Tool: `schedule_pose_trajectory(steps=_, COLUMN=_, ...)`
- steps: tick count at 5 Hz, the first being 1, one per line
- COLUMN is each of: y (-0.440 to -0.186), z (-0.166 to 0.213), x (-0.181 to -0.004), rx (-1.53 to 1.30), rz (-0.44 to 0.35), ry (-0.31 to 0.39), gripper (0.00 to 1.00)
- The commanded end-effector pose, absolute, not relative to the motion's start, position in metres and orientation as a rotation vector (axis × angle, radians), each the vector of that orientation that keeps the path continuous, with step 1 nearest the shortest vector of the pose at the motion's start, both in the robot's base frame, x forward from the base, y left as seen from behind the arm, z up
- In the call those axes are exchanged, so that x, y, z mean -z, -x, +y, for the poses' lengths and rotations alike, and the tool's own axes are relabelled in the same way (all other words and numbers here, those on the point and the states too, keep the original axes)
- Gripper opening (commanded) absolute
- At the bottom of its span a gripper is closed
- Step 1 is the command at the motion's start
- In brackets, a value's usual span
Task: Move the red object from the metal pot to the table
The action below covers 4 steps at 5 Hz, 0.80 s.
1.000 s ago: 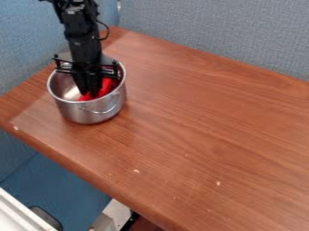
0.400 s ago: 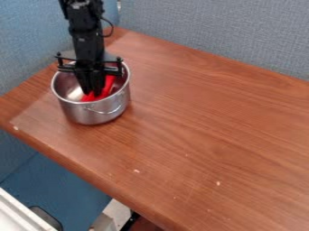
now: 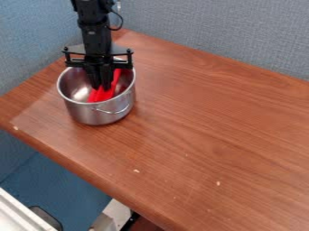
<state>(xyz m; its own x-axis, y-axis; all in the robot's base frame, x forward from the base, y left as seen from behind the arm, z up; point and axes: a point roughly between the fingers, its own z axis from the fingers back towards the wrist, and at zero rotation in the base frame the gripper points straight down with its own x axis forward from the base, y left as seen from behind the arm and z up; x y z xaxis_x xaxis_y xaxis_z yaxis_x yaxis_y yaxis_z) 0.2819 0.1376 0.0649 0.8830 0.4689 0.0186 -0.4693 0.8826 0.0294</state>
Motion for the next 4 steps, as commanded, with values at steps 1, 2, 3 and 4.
schedule_pose_trajectory(steps=1, y=-0.291, z=0.14, x=-0.104, rx=-0.478, rz=-0.092, ry=-0.049, gripper=0.0)
schedule_pose_trajectory(steps=2, y=-0.291, z=0.137, x=-0.122, rx=-0.474, rz=-0.094, ry=-0.038, gripper=0.0)
schedule_pose_trajectory(steps=3, y=-0.293, z=0.13, x=-0.152, rx=-0.457, rz=-0.11, ry=-0.015, gripper=0.0)
schedule_pose_trajectory(steps=4, y=-0.297, z=0.104, x=-0.178, rx=-0.491, rz=-0.16, ry=0.025, gripper=0.0)
